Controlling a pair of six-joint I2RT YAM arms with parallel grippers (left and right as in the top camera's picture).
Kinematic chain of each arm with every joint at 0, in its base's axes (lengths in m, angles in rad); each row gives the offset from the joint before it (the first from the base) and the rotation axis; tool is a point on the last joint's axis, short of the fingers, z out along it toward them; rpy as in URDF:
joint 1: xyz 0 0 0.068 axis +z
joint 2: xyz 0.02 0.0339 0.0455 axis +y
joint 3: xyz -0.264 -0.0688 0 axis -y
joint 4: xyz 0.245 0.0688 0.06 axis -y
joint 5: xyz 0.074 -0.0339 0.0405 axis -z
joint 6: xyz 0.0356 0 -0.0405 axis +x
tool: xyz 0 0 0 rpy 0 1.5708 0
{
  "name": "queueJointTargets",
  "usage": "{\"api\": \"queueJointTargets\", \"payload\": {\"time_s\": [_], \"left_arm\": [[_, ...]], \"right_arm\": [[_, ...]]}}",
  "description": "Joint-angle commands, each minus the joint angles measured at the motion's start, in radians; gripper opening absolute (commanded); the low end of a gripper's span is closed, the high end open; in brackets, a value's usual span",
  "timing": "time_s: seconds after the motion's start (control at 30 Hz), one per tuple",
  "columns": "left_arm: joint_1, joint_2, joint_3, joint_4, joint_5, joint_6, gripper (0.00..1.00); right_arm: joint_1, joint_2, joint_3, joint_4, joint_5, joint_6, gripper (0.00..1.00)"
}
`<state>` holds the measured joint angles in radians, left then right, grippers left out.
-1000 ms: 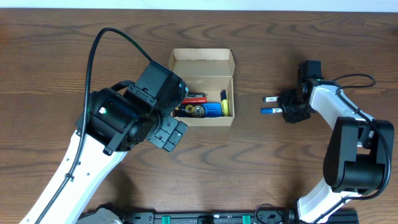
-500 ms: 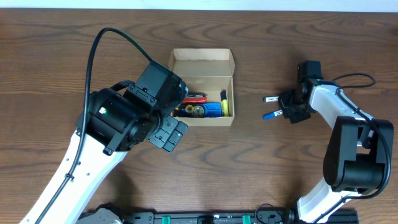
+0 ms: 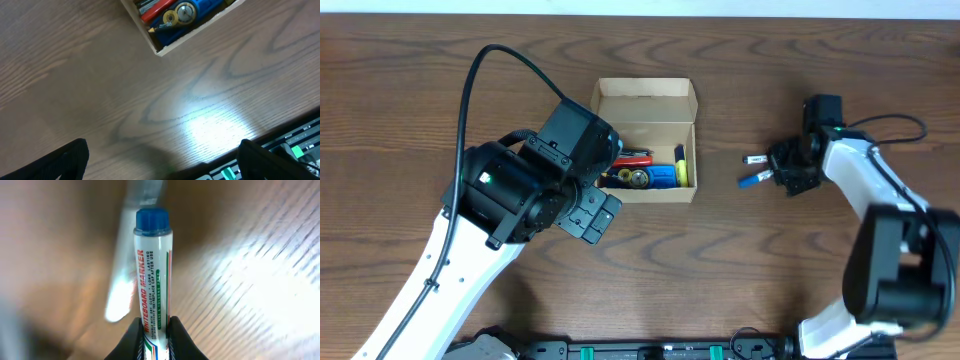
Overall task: Pack container
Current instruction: 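Lift the blue-capped marker and carry it over the box with the right gripper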
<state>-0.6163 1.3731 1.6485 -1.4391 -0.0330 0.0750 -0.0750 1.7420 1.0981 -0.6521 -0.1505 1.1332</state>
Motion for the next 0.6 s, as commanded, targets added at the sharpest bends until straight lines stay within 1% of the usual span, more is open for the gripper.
{"api": "queueJointTargets", "payload": {"time_s": [0.0,0.1,0.2,0.4,0.47,0.57], "left_arm": [[0.001,-0.006,0.006,-0.004,0.000,-0.011,0.95],[0.001,-0.006,0.006,-0.004,0.000,-0.011,0.95],[0.001,-0.006,0.006,-0.004,0.000,-0.011,0.95],[0.001,-0.006,0.006,-0.004,0.000,-0.011,0.95],[0.001,-0.006,0.006,-0.004,0.000,-0.011,0.95],[0.001,-0.006,0.006,-0.004,0.000,-0.011,0.95]], "right_arm": [[0.044,-0.152,0.002,0.008,-0.019,-0.055,0.01],[0.108,-0.244,0.002,0.061,-0.023,-0.121,0.01],[0.186,-0.296,0.002,0.143,-0.023,-0.198,0.01],[0.302,-0.285,0.005,0.273,-0.103,-0.351,0.01],[0.328,-0.273,0.015,0.274,-0.113,-0.352,0.01],[0.377,-0.253,0.041,0.289,-0.111,-0.299,0.01]]}}
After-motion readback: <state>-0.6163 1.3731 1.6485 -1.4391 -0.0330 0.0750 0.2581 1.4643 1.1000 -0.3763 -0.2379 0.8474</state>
